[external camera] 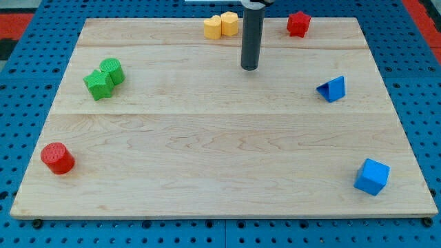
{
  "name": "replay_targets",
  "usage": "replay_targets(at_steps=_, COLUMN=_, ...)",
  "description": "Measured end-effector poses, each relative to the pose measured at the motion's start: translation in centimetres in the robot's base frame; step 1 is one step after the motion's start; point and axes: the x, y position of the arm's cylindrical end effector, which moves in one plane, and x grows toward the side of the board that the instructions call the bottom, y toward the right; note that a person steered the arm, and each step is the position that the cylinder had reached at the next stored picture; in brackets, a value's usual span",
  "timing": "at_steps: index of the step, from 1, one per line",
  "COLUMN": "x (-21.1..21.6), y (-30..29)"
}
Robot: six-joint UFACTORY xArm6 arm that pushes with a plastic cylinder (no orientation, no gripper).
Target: Slide the red star towards the center
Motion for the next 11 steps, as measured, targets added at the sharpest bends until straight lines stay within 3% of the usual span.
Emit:
replay_targets(at_steps=2, x=-4.0, y=19.1)
replay_targets(at_steps=3, x=-12.0, y=22.8)
replay_targets(at_steps=5, x=-14.1, y=20.7)
replay_targets(at_steps=7, x=-14.0, y=11.3)
replay_targets(at_steps=8, x=-13.5, y=9.9)
replay_targets(at_steps=10, x=-7.7, y=4.6)
replay_targets(at_steps=11, x=-4.7, y=7.7)
